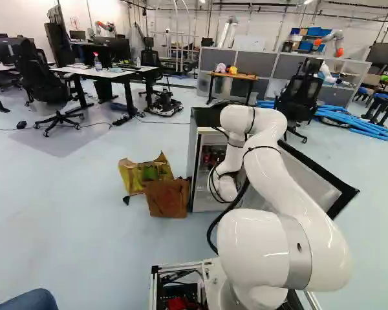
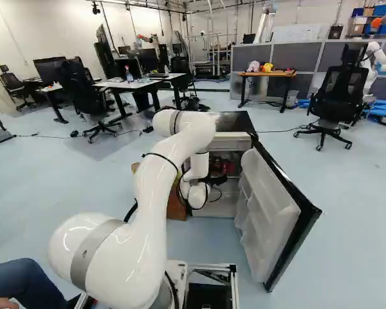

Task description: Grab a drink from the fridge

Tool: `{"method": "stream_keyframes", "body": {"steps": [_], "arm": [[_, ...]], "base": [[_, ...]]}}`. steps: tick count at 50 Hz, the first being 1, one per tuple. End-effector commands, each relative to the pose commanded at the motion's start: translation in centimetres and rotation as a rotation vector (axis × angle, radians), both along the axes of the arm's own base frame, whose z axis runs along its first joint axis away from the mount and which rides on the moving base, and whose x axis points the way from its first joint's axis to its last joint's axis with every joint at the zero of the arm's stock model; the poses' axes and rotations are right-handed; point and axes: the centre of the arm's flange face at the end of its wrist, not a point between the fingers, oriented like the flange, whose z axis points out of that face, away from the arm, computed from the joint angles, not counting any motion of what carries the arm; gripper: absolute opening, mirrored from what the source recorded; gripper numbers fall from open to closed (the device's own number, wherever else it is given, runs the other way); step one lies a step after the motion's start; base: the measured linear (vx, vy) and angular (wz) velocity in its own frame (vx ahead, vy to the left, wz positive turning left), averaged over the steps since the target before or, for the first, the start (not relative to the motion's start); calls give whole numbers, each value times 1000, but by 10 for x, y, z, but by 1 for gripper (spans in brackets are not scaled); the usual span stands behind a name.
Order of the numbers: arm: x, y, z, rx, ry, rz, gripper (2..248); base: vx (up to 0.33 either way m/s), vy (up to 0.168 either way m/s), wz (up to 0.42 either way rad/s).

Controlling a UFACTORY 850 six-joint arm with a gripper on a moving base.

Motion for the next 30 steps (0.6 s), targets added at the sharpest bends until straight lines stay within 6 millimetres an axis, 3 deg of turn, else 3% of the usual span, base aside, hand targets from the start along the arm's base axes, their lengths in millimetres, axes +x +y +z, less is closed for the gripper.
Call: {"method": "stream_keyframes", "body": {"steps": [11, 30], "arm": [[-1, 0, 12, 5, 20, 0, 247], [-1, 0, 11, 10, 40, 0, 247]], "base": [[0, 0, 0], [0, 0, 0]]}}
